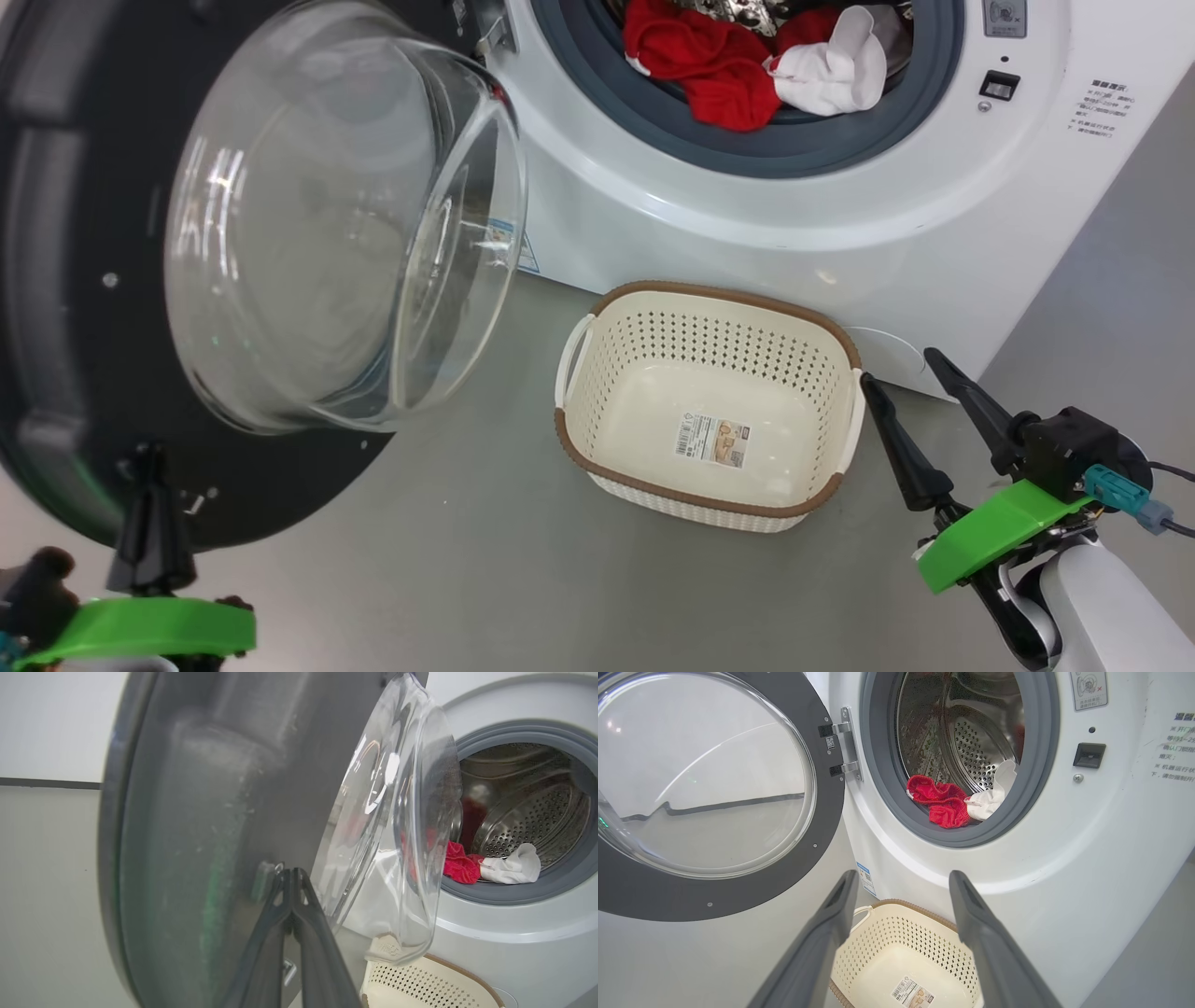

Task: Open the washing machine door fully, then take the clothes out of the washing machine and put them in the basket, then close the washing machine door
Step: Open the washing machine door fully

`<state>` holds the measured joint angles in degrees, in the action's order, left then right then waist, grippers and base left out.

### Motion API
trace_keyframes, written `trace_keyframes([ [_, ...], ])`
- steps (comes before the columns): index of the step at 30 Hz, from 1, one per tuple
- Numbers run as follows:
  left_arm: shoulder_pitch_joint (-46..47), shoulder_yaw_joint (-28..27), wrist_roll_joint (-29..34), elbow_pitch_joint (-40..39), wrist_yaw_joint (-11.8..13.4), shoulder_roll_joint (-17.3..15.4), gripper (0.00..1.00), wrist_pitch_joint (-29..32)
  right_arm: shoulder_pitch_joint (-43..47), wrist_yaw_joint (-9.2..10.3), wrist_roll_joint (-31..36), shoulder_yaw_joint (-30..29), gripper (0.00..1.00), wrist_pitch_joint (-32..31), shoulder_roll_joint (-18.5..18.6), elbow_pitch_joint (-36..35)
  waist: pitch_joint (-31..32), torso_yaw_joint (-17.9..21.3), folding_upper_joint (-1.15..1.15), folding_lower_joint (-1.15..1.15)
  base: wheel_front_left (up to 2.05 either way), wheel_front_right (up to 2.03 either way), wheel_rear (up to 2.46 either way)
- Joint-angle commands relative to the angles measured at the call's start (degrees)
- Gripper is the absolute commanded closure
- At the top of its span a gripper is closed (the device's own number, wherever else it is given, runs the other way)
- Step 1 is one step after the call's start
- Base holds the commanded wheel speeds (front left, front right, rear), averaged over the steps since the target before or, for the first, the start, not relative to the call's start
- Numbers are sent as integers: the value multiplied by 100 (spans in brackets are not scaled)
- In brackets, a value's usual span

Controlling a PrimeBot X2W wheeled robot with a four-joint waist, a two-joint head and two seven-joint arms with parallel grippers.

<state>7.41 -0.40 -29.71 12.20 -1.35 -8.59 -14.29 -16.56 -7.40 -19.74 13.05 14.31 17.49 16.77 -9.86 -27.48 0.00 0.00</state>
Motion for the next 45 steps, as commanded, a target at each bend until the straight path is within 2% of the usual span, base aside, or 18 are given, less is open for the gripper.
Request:
trace_keyframes([
  [1,259,-354,62,-57,-19,-268,100,-70,-162,-9,43,148,0,69,30,-121,-9,10,0,0,0,0,0],
  [8,631,-904,171,390,-159,-335,100,-71,-191,-9,41,166,0,69,58,-113,-68,41,0,0,0,0,0],
  [21,1332,-1536,631,1330,-421,-554,100,-71,-297,-9,52,242,0,69,94,-121,-242,148,0,0,0,0,0],
  [35,2079,-2184,929,2413,-560,-940,100,-71,-452,-9,53,331,0,69,189,-118,-463,290,0,0,0,0,0],
  [45,2468,-2444,1183,2957,-603,-1150,100,-71,-537,-9,52,387,0,69,217,-99,-560,392,0,0,0,0,0],
])
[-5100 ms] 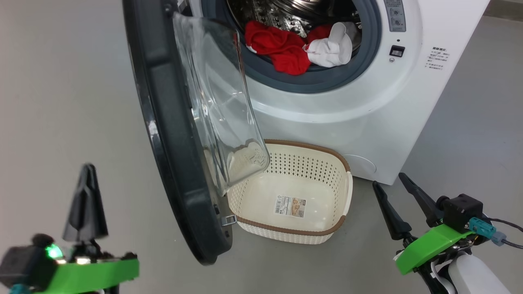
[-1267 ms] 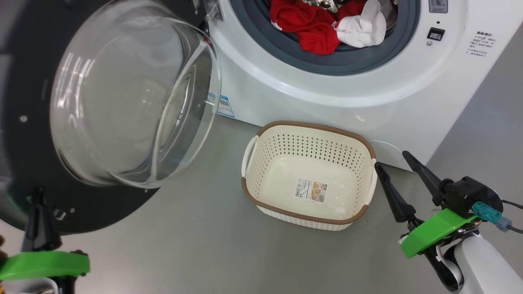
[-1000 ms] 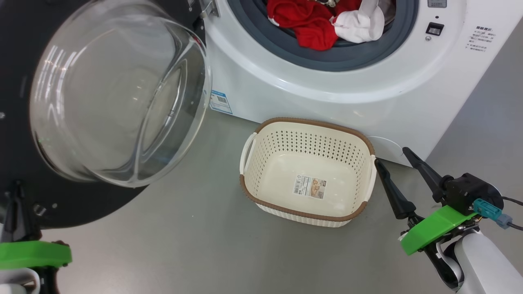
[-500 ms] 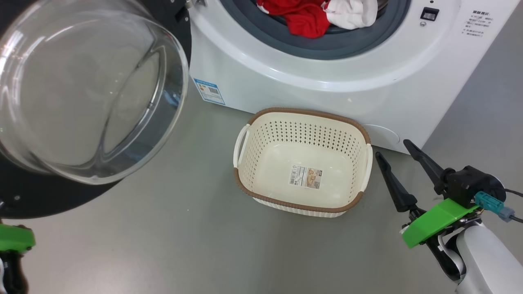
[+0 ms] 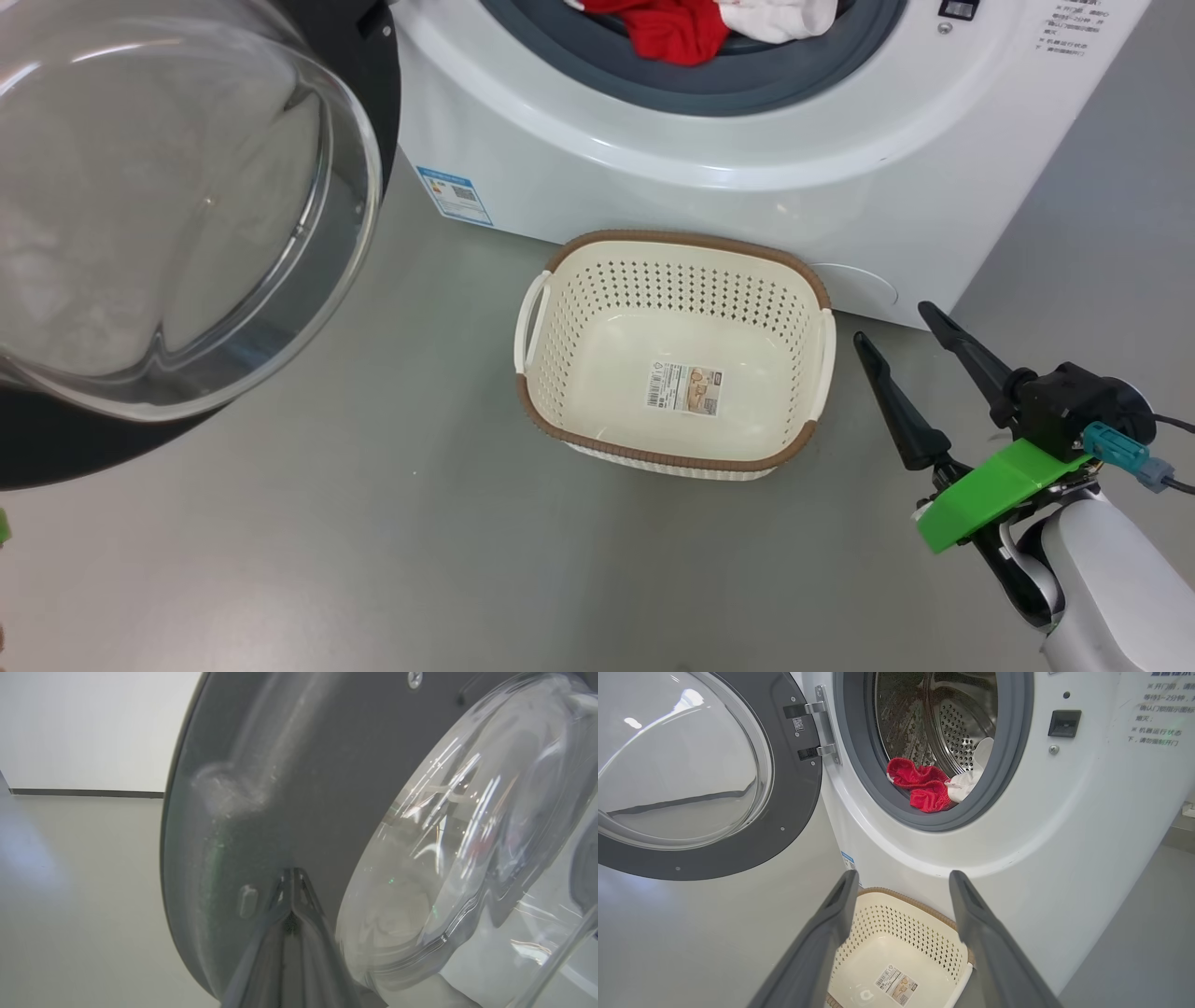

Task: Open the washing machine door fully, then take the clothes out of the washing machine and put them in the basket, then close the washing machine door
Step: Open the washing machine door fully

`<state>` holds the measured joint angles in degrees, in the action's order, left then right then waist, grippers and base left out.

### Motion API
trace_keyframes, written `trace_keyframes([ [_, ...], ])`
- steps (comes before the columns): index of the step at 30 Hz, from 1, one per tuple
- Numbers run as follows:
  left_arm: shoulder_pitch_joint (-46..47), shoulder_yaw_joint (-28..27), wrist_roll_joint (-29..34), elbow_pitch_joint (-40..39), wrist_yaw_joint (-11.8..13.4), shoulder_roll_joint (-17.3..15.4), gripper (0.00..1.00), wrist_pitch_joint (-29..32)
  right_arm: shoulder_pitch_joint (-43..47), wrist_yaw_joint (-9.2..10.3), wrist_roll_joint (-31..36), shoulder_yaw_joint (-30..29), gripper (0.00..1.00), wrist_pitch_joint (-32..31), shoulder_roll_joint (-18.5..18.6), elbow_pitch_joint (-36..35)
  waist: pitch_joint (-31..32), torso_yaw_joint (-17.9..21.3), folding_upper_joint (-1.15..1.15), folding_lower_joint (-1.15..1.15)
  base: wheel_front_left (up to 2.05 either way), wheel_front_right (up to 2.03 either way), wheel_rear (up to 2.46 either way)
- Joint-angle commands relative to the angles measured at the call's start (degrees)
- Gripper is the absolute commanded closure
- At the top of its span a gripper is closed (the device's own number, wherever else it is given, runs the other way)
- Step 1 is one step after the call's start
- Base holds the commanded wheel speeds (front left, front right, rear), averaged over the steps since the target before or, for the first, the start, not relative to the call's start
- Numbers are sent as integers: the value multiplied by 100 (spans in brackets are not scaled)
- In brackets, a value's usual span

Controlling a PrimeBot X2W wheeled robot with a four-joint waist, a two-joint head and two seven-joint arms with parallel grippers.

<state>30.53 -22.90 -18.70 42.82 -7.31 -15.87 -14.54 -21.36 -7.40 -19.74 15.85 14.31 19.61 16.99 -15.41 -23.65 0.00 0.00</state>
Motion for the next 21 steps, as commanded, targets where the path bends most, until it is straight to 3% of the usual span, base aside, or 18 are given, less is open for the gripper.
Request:
trace_keyframes([
  [1,174,-208,101,-73,-9,-430,100,-46,-63,-9,51,111,0,69,7,-119,-9,17,0,0,0,0,0],
  [7,233,-263,138,-14,-15,-406,100,-46,-82,-9,49,102,0,69,13,-112,-11,30,0,0,0,0,0],
  [21,-312,113,-340,-542,-17,-7,100,-46,15,-9,34,47,0,69,-91,-98,187,-44,0,0,0,0,0],
])
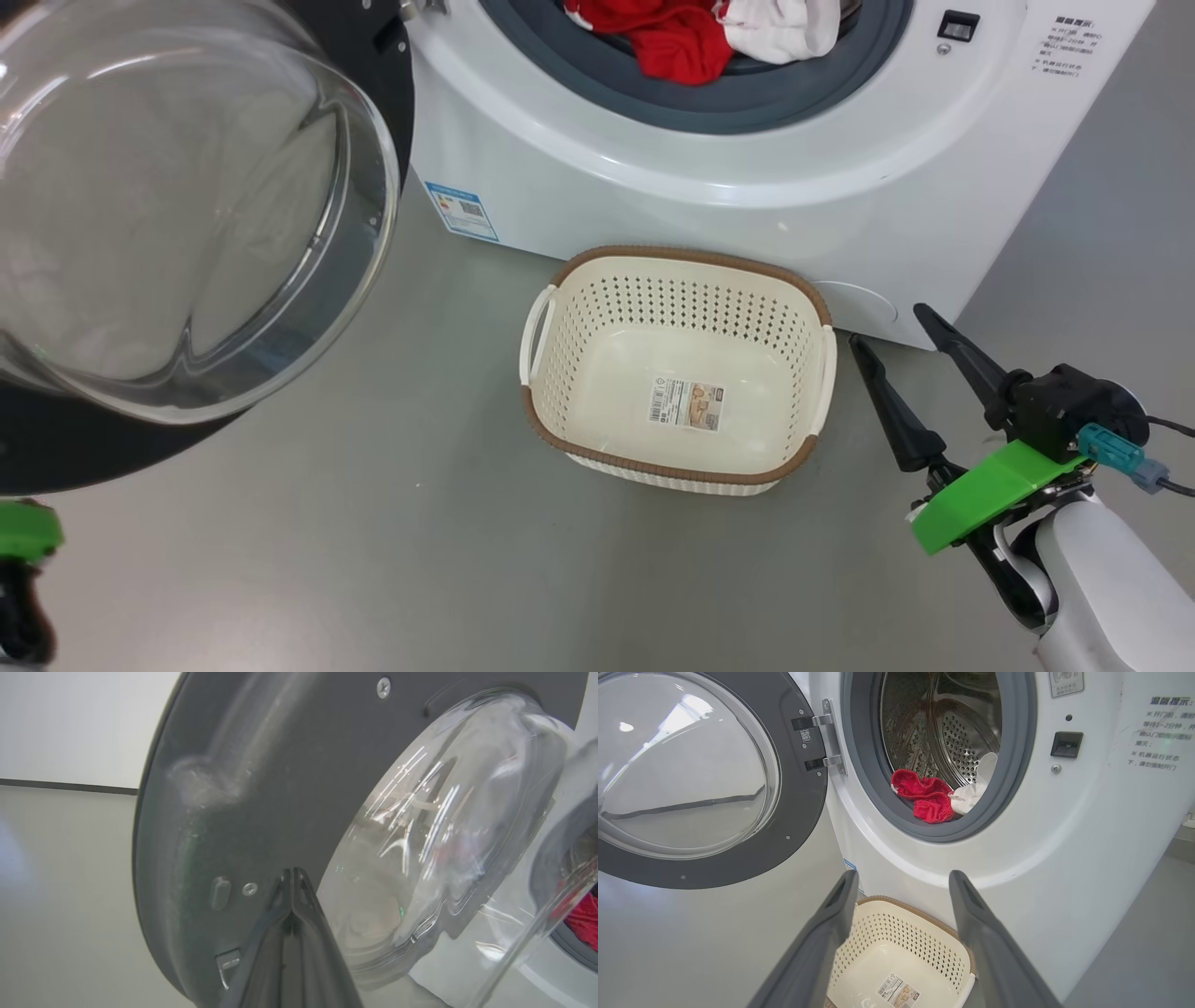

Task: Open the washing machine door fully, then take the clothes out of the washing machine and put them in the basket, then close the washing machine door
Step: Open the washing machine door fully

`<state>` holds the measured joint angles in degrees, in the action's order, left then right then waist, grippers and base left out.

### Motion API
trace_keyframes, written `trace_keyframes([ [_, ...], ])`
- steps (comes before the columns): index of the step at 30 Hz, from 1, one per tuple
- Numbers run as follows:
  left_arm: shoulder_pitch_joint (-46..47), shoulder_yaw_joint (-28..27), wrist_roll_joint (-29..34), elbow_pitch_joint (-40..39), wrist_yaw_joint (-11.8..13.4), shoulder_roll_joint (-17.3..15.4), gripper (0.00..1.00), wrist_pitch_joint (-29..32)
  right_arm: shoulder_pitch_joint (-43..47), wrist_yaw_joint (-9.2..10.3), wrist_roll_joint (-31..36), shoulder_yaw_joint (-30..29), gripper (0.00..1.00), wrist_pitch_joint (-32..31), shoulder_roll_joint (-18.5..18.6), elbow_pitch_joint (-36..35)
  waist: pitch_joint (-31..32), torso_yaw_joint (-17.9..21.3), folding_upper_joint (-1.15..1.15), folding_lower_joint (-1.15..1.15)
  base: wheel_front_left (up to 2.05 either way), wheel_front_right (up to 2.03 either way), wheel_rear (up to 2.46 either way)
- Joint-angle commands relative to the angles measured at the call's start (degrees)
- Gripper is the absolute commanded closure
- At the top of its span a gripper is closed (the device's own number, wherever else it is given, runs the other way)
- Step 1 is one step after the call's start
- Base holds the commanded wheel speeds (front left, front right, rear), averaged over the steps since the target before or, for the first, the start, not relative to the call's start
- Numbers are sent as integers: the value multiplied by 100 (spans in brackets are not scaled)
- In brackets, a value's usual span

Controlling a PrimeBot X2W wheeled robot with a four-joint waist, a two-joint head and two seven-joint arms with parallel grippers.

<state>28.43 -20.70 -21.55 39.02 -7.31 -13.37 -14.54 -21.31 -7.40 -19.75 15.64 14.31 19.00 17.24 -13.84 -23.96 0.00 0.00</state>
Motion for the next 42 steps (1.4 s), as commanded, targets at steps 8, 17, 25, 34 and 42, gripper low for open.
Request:
trace_keyframes([
  [8,-623,209,-185,-711,-17,-11,0,-46,71,-9,3,28,0,69,-86,-136,147,-13,0,0,0,0,0],
  [17,-1261,537,-367,-1499,-17,274,0,-46,155,-9,5,-63,0,69,-164,-201,265,232,0,0,0,0,0],
  [25,-1696,1039,-378,-2059,-17,411,0,-46,273,-9,37,-226,0,69,-288,-279,317,727,0,0,0,0,0],
  [34,-1846,1581,-368,-2362,-17,350,0,-46,409,-9,64,-444,0,69,-425,-351,344,1333,0,0,0,0,0],
  [42,-2081,1774,-492,-2722,-17,263,0,-46,560,-9,88,-634,0,69,-499,-413,380,1885,0,0,0,0,0],
])
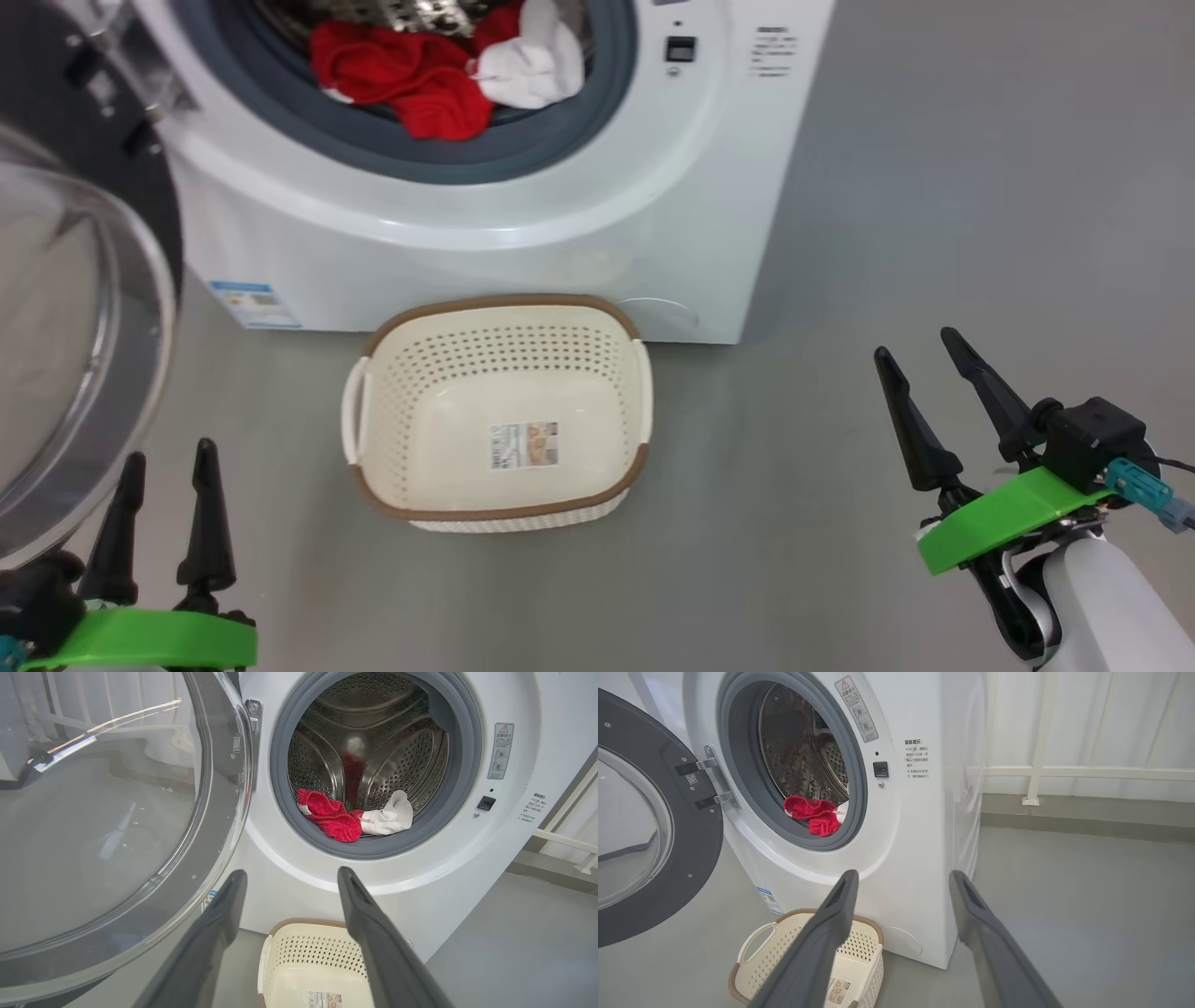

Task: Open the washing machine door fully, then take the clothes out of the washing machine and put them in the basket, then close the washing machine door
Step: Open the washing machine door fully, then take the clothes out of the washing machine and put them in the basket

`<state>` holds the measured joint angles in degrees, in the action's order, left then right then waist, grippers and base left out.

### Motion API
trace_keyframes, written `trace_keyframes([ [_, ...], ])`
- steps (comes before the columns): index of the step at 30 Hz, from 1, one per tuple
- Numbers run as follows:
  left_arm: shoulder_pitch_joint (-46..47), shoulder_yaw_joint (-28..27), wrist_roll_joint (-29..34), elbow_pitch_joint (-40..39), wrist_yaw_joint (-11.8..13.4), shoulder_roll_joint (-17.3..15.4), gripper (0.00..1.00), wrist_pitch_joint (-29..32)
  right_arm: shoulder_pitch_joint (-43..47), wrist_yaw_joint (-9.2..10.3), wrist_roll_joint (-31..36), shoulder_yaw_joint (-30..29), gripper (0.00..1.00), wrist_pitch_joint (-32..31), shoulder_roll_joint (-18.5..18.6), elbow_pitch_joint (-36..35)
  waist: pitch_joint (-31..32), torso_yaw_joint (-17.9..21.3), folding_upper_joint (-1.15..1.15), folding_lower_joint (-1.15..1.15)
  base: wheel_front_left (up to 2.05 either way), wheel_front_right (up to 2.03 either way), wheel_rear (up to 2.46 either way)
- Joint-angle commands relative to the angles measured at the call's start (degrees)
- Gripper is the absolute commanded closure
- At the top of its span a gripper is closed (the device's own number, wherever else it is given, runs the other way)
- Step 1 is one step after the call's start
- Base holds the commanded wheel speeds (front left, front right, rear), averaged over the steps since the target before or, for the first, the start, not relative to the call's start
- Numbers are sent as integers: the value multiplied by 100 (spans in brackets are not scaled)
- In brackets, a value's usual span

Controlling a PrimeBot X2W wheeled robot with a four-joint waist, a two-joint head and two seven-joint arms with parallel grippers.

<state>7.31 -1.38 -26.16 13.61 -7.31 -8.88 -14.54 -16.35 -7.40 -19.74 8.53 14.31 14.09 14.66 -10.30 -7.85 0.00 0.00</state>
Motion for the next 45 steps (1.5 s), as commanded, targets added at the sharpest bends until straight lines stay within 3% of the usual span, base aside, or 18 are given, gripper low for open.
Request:
trace_keyframes([
  [1,16,-139,-37,-229,-17,-192,0,-46,84,-9,89,52,0,69,-11,-161,28,328,0,0,0,0,0],
  [22,-125,202,-134,-459,-17,-263,0,-46,345,-9,127,-267,0,69,-94,-292,10,904,0,0,0,0,0],
  [45,-68,329,-61,-561,-18,-281,0,-46,341,-9,182,-405,0,69,-122,-337,-56,903,0,0,0,0,0],
])
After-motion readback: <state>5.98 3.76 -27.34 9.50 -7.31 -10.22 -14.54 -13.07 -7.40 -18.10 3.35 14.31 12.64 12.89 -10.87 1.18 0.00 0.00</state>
